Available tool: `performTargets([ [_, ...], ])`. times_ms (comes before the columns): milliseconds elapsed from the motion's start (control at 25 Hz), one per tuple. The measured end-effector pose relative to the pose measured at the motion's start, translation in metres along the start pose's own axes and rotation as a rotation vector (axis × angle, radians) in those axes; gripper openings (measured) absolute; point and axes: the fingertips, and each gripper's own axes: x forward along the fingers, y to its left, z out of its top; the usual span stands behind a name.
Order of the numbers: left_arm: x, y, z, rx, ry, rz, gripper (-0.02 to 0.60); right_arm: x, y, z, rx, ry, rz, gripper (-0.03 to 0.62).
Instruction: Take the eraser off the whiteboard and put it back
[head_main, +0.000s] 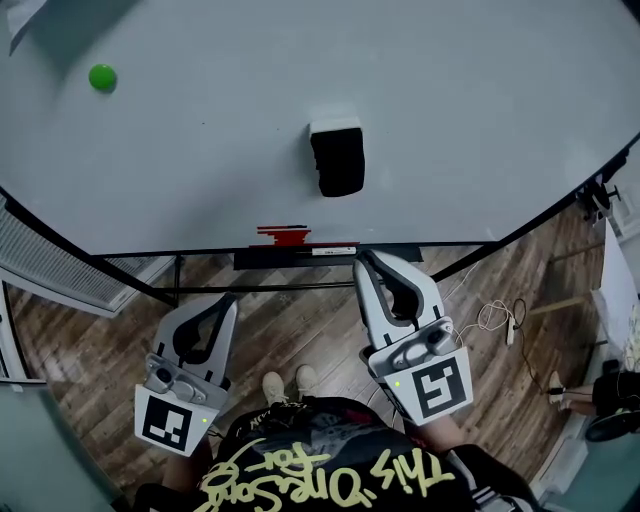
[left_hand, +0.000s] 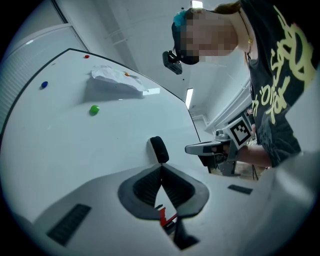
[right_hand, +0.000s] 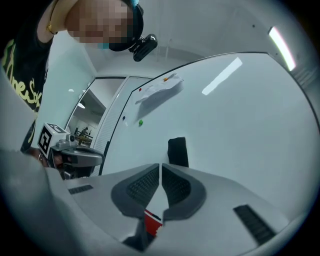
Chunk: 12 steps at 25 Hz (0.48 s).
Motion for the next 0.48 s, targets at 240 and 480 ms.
performTargets([
  [240, -0.007, 0.013, -0.004, -0.01, -0.001, 0.018, 0.008, 0.014, -0.005, 0.007, -0.027, -0.008, -0.039, 0.012],
  [480, -0.018, 0.024, -0.008, -0.019, 0.003, 0.044, 0.006, 0.026, -0.009, 0.013, -0.057, -0.013, -0.07, 0.018],
])
